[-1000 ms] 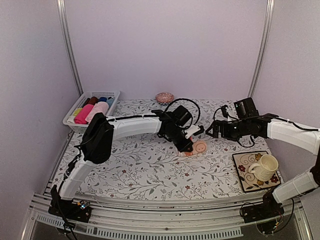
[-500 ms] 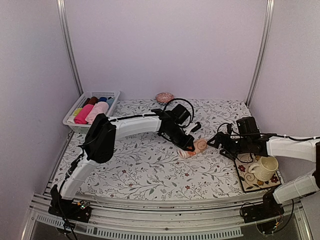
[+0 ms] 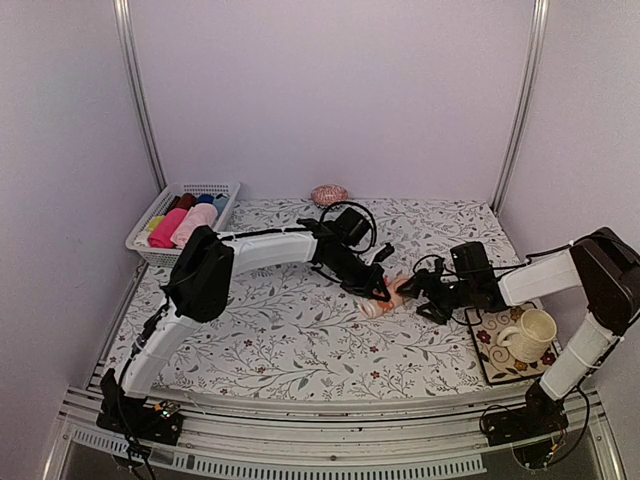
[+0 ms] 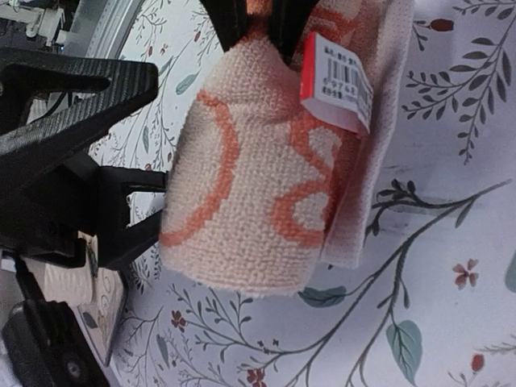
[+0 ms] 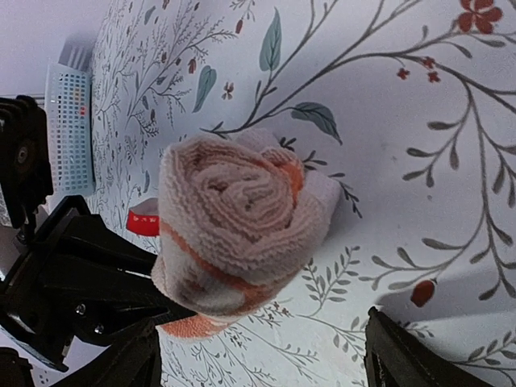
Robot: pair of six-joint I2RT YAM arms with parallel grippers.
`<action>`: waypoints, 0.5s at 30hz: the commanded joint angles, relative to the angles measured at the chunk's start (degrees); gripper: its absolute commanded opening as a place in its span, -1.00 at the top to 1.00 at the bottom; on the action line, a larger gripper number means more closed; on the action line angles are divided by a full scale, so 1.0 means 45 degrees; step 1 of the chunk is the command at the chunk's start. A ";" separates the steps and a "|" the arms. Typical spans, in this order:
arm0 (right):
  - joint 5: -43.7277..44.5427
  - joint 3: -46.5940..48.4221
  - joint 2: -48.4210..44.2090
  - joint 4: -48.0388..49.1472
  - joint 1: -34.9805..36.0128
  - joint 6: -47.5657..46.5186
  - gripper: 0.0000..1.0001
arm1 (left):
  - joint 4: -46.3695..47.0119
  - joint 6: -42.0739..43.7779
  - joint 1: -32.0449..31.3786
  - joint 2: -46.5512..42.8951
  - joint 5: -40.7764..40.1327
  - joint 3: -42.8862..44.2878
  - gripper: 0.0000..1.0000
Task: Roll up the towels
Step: Pick up the towel from the center of the board.
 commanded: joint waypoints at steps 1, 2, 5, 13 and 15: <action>-0.0510 0.0534 0.1011 0.1563 0.0098 0.0426 -0.73 | -0.1212 -0.1068 0.0091 0.1193 0.0819 -0.0786 1.00; -0.0602 0.0577 0.1247 0.1726 0.0096 0.0498 -0.73 | -0.1187 -0.1133 0.0128 0.1218 0.0906 -0.0810 1.00; -0.0941 0.0770 0.2062 0.2092 0.0096 0.0677 -0.72 | -0.0853 -0.1387 0.0243 0.1123 0.1147 -0.1130 1.00; -0.1947 0.1029 0.3294 0.2821 0.0098 0.1348 -0.70 | 0.0862 -0.2659 0.0663 0.0752 0.2272 -0.2242 1.00; -0.2040 0.0973 0.3272 0.2633 0.0096 0.1544 -0.70 | 0.1056 -0.2894 0.0801 0.0659 0.2119 -0.2377 1.00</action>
